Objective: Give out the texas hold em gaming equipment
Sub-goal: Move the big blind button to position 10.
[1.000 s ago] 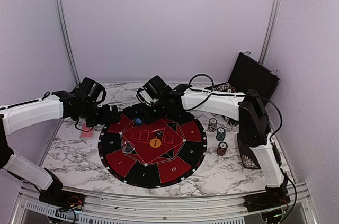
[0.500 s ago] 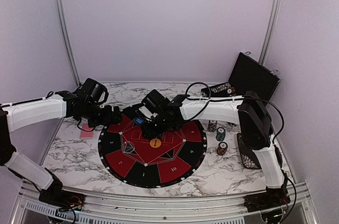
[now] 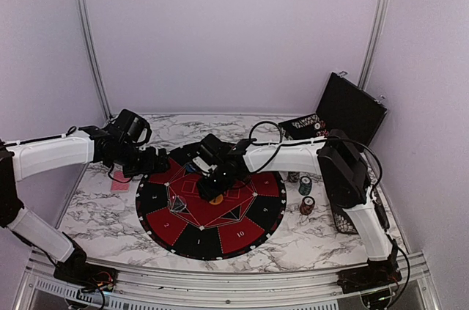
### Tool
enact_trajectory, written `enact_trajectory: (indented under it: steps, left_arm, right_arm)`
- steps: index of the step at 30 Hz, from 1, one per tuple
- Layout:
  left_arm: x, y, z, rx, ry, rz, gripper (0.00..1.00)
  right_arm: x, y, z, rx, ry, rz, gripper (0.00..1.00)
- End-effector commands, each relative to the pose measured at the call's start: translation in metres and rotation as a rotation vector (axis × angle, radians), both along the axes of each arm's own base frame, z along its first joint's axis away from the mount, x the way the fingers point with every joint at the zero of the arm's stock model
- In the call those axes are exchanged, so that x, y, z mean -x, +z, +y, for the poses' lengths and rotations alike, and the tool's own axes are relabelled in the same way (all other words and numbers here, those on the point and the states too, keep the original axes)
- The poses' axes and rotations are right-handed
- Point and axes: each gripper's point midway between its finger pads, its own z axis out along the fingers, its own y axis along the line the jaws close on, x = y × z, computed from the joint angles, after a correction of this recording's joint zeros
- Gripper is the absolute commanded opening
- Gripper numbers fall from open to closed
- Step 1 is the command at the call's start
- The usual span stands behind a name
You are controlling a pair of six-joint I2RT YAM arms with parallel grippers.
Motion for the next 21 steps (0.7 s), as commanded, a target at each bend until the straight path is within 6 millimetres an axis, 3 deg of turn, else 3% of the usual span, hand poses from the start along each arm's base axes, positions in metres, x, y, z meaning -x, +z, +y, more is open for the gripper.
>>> enact_trajectory:
  steps: [1,8,21]
  left_arm:
    - [-0.010,0.010,-0.006,0.022,-0.002,-0.028,0.99]
    - [-0.010,0.009,-0.005,0.022,0.001,-0.024,0.99]
    - [-0.012,0.006,-0.007,0.024,0.001,-0.019,0.99]
  right_arm:
    - [-0.011,-0.002,0.003,0.021,-0.019,-0.054,0.49]
    - [-0.005,-0.013,-0.008,0.065,-0.022,-0.033,0.48]
    - [0.019,-0.013,-0.035,0.131,-0.058,-0.040,0.42]
